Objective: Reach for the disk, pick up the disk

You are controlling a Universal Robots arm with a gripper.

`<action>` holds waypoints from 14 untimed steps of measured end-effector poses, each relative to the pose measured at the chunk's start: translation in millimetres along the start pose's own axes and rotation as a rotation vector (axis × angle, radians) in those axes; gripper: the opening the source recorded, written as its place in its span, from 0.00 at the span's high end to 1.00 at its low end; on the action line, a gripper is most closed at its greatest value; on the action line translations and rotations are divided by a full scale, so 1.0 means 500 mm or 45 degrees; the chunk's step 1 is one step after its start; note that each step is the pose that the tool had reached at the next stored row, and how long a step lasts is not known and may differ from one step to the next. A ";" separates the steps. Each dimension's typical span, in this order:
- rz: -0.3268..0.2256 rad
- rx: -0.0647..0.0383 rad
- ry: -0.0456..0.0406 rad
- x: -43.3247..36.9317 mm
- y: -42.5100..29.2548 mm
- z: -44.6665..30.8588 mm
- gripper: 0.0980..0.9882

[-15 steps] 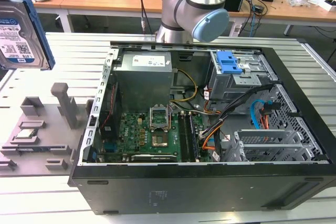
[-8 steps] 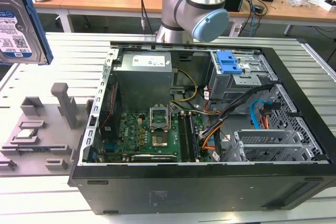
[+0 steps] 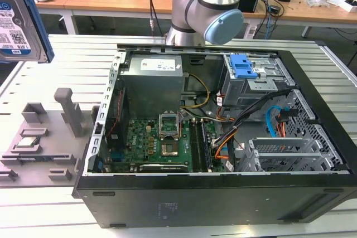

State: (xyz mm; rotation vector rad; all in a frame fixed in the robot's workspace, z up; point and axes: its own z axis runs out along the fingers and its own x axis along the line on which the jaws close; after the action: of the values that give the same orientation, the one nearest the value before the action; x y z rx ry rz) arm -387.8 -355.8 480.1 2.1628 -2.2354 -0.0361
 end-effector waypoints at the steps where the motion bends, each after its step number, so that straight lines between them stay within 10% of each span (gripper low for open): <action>1: 0.000 0.000 0.000 0.000 0.000 -0.003 0.70; 14: 0.000 -0.001 0.000 0.000 0.001 -0.067 0.70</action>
State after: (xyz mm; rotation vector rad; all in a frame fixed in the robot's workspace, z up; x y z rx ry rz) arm -387.0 -355.7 513.5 2.1624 -2.2351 -0.0369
